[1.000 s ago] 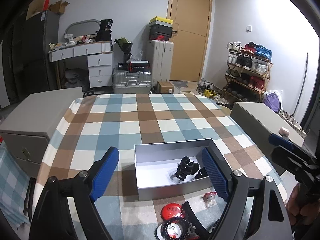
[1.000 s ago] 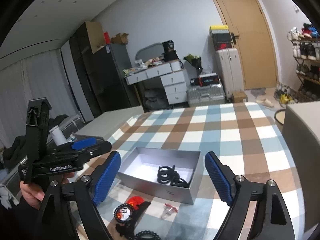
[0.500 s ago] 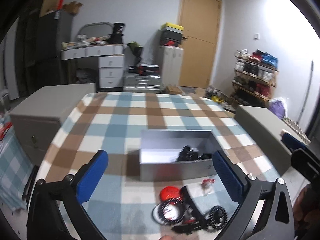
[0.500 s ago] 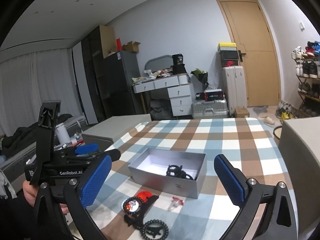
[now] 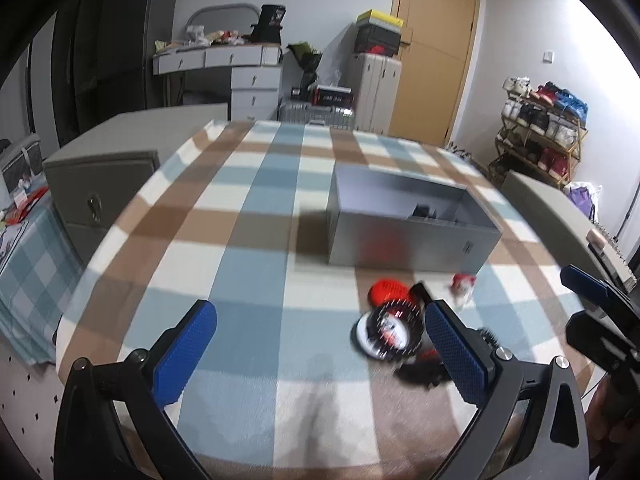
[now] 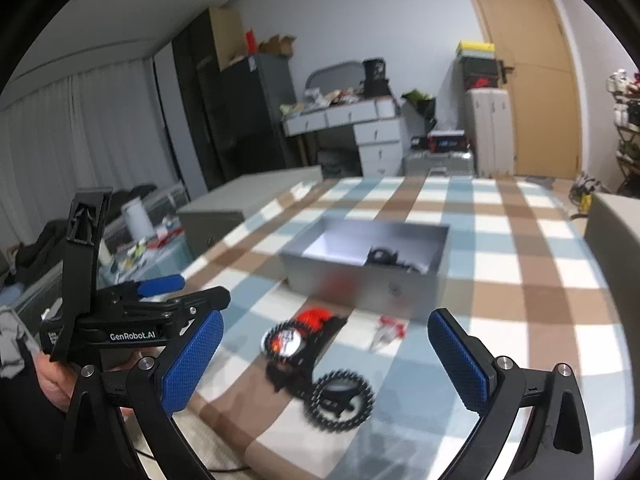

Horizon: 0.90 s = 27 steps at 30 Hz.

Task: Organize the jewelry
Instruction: 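Move the right gripper back to the pile and close on a black beaded bracelet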

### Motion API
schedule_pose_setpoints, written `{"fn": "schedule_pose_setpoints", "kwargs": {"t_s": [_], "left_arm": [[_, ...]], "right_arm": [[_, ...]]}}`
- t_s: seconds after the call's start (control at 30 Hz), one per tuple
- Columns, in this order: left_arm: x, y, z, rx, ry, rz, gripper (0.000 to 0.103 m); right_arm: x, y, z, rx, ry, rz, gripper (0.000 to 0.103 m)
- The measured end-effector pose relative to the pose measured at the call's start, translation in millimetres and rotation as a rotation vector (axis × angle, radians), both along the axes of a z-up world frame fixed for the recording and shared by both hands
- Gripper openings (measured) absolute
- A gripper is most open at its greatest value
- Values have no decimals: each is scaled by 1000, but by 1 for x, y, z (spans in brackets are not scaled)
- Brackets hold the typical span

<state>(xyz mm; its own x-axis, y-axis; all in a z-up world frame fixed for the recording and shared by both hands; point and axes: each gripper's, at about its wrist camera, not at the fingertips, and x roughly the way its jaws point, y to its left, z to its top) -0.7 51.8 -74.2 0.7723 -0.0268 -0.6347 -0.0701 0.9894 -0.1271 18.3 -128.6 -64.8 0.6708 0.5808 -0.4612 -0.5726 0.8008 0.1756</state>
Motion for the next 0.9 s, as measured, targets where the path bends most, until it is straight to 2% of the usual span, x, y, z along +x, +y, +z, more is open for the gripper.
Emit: {"fn": "schedule_pose_setpoints", "kwargs": {"t_s": [0.13, 0.33, 0.5, 0.73, 0.83, 0.9], "left_arm": [[-5, 1, -9, -16, 32, -5, 102], [-7, 2, -19, -32, 61, -13, 102], [-6, 1, -26, -47, 85, -29, 102], [-6, 1, -27, -50, 99, -33, 102], [-5, 2, -26, -47, 103, -28, 102], [-4, 2, -26, -44, 105, -27, 102]], "right_arm": [[-1, 11, -19, -46, 46, 29, 102], [4, 7, -45, -81, 129, 10, 99], [12, 2, -61, -106, 188, -12, 87], [10, 11, -66, -178, 143, -7, 82], [6, 16, -67, -217, 112, -1, 69], [5, 16, -67, -225, 99, 7, 56]]}}
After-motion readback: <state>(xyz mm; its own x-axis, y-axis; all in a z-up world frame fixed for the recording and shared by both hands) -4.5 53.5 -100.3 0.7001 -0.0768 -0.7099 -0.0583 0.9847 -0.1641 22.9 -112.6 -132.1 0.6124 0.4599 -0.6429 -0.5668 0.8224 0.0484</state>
